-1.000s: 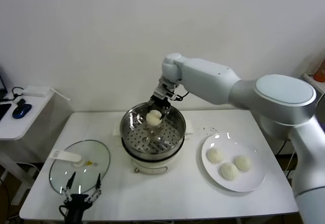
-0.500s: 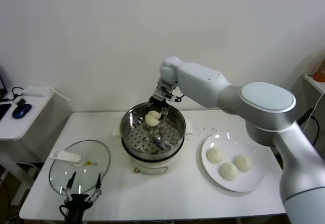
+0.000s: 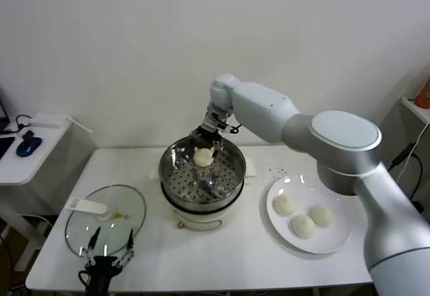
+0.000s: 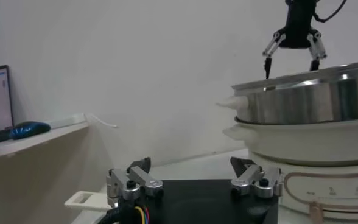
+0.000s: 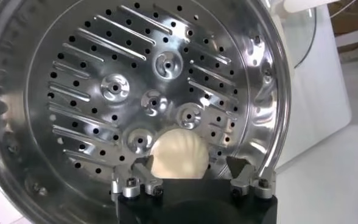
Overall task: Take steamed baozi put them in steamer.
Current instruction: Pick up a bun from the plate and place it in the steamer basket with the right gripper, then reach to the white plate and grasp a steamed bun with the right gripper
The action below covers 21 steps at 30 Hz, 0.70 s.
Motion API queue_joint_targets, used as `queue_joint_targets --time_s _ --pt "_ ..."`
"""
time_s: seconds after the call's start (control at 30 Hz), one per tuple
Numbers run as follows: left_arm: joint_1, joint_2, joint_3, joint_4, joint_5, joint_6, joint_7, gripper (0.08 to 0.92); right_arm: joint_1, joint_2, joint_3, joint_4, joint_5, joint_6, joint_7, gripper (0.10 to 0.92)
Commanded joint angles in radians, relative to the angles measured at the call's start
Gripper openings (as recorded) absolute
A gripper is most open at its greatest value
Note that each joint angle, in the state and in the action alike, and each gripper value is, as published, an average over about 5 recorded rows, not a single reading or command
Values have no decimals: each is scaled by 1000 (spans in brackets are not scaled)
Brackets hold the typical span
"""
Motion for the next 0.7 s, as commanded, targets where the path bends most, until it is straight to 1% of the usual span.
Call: queue_joint_targets --time_s 0.03,0.13,0.27,0.37,0.47,0.7 --pt "2 0 -2 -2 -1 5 1 823 215 -120 -204 137 294 -140 -135 822" --pt "3 -3 2 -3 1 6 1 823 282 -192 -309 210 399 -290 -99 823" --pt "7 -5 6 -5 5 6 2 823 340 -297 -433 347 587 -533 19 823" --pt "9 -4 0 -5 3 6 2 823 354 -378 -469 429 656 -678 79 823" --pt "11 -2 -6 -2 2 5 2 823 344 -443 -478 481 652 -735 95 823" --pt "16 -6 -9 -4 4 9 3 823 286 -531 -466 557 551 -744 102 823"
